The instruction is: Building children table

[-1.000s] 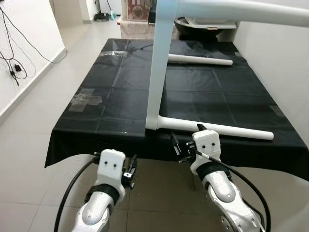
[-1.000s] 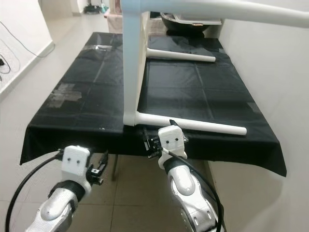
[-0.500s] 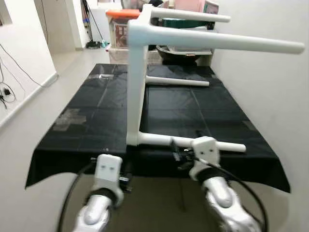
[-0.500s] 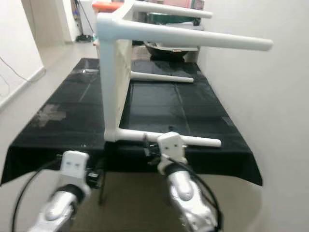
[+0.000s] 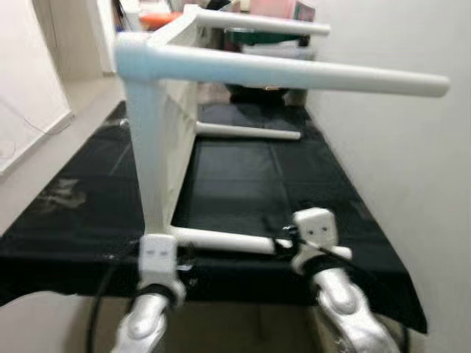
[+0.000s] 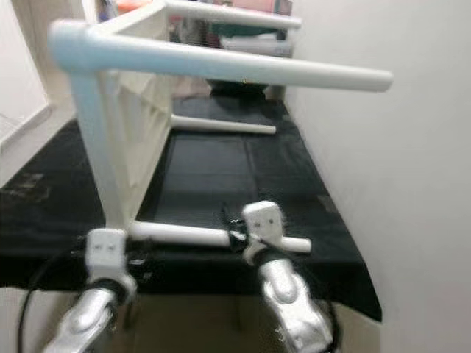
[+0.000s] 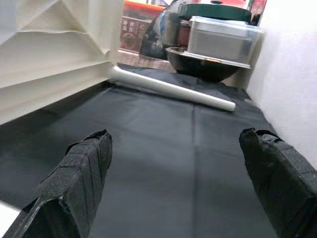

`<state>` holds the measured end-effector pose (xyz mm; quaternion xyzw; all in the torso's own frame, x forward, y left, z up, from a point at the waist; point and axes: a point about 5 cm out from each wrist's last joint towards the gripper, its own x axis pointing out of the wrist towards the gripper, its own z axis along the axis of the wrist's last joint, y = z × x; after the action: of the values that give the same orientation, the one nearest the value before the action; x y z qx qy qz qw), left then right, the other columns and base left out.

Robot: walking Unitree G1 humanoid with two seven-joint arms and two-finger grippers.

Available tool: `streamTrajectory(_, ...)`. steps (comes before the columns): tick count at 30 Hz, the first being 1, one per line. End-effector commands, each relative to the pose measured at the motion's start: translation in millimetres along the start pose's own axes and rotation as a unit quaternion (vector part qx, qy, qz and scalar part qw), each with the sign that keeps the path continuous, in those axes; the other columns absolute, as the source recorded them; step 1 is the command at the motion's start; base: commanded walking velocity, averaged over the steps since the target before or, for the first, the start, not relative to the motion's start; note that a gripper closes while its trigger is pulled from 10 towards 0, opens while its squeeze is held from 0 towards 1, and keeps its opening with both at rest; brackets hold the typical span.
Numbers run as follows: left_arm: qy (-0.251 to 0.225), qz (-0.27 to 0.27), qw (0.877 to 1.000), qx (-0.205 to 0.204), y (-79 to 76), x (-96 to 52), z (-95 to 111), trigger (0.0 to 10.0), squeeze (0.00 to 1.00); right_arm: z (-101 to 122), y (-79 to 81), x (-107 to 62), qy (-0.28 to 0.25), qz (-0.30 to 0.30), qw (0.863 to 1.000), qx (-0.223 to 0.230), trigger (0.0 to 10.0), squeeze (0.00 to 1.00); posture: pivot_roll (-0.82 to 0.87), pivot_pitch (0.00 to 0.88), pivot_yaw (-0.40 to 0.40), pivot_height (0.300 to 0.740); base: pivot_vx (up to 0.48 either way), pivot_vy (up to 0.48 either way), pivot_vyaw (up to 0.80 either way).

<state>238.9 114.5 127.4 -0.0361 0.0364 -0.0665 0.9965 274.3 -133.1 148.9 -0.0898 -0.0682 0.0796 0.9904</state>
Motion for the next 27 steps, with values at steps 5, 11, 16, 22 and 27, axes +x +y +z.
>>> streamTrajectory(5, -0.033, 0.017, 0.999, 0.012, 11.5, 7.5, 13, 10.0, 0.00, 21, -15.7, 13.0, -0.056, -0.070, 0.990, -0.107, 10.0, 0.00, 0.05, 0.033, -0.045, 0.740, 0.000, 0.000, 0.00)
streamTrajectory(11, -0.057, 0.020, 0.998, 0.035, 20.1, 15.1, 25, 10.0, 0.00, 29, -22.9, 16.3, -0.073, -0.126, 0.977, -0.157, 10.0, 0.00, 0.05, 0.037, -0.042, 0.740, 0.000, 0.000, 0.00)
streamTrajectory(16, -0.070, 0.023, 0.996, 0.051, 27.5, 22.5, 31, 10.0, 0.00, 33, -23.9, 19.1, -0.085, -0.172, 0.959, -0.207, 10.0, 0.00, 0.05, 0.041, -0.039, 0.740, 0.000, 0.000, 0.00)
streamTrajectory(22, -0.102, 0.019, 0.992, 0.077, 41.1, 49.7, 51, 10.0, 0.00, 71, -30.0, 25.7, -0.198, -0.292, 0.852, -0.386, 10.0, 0.00, 0.06, 0.072, -0.031, 0.740, 0.000, 0.000, 0.00)
streamTrajectory(27, -0.113, 0.022, 0.990, 0.079, 40.0, 58.5, 59, 10.0, 0.00, 91, -37.3, 31.3, -0.237, -0.339, 0.799, -0.437, 10.0, 0.00, 0.06, 0.087, -0.030, 0.740, 0.000, 0.000, 0.00)
